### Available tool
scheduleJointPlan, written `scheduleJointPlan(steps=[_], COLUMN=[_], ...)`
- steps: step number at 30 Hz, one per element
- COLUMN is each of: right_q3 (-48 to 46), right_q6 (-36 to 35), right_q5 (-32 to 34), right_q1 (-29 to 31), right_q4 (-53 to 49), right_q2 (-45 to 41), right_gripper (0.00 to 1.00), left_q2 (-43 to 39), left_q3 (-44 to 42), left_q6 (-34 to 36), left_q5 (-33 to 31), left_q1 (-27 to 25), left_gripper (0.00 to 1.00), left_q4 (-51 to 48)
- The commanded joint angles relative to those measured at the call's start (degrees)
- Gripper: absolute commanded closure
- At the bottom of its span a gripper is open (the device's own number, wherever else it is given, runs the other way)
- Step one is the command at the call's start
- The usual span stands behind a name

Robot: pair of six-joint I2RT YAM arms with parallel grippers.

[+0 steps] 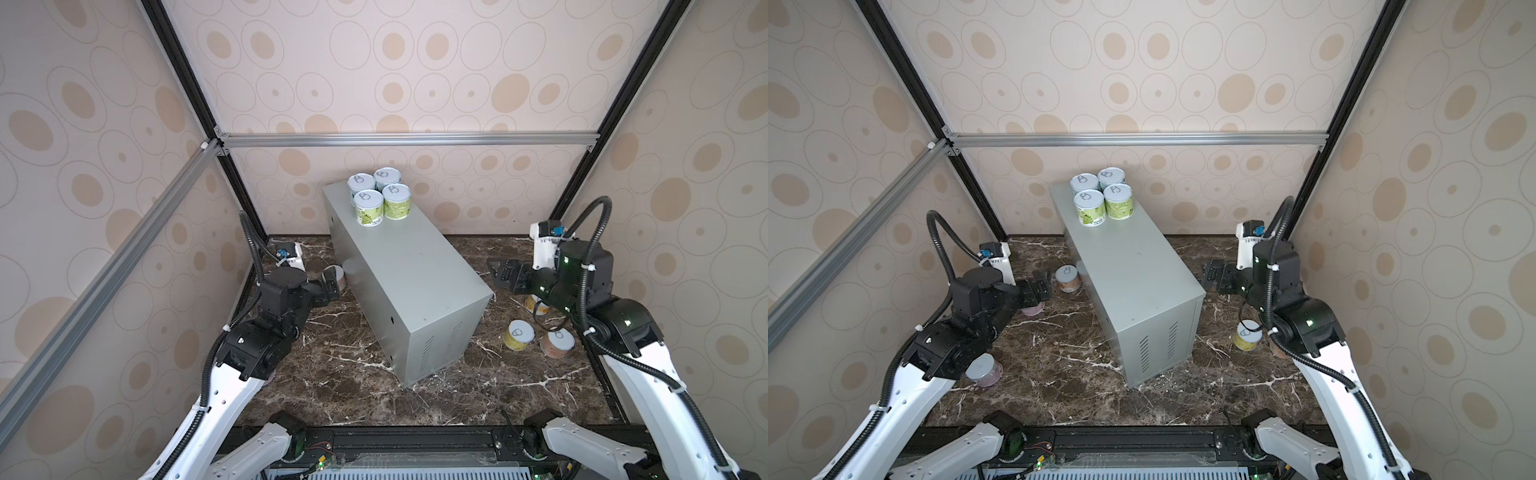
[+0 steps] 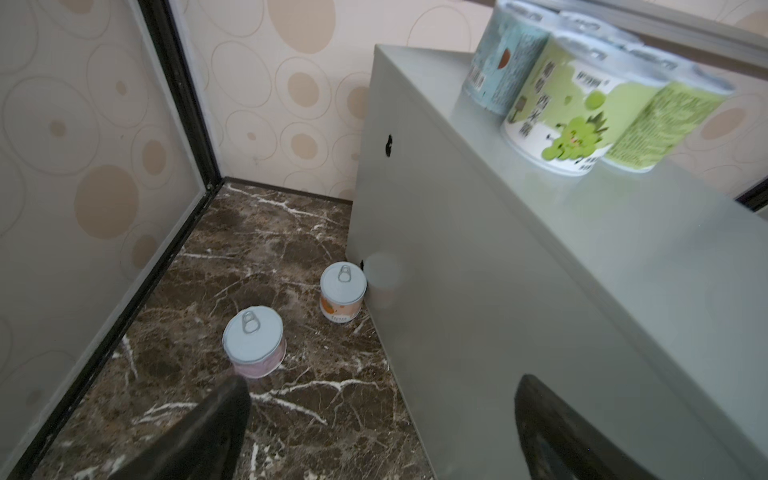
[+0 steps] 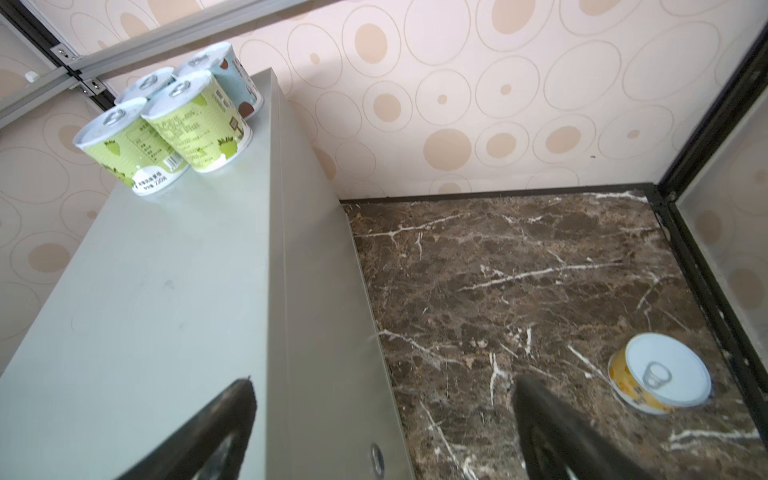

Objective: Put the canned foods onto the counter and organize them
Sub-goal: 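Lower the left gripper toward the pink can while the right gripper withdraws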

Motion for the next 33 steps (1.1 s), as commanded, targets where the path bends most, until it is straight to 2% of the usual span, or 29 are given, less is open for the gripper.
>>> scheduleJointPlan(steps=[1, 8, 20, 26, 33], right_q3=[-6.0, -19.5, -39.1, -44.0, -47.0], right_q6=[3.9, 8.2, 15.5, 17.8, 16.5], right_q5=[0.4, 0.3, -1.2, -5.2, -4.1], right_q1=[0.1, 0.2, 0.2, 0.1, 0.2], right_q4=[-2.6, -1.7, 4.6, 8.5, 10.4], right_q2=[-4.2, -12.3, -22.5, -22.8, -23.5], right_gripper=[0.01, 0.01, 0.01, 0.01, 0.02], left_q2=[-3.4, -6.8, -2.8, 5.3, 16.1], left_q3=[-3.8, -12.8, -23.6, -25.3, -25.3], left_q6=[-4.7, -9.0, -15.9, -16.2, -16.2], left_q5=[-4.0, -5.8, -11.7, -11.1, -10.3], left_q1=[0.1, 0.1, 1.2, 5.4, 11.5], left_gripper=[0.01, 0.01, 0.01, 0.01, 0.01], left_q4=[-2.5, -3.2, 1.5, 8.1, 14.6])
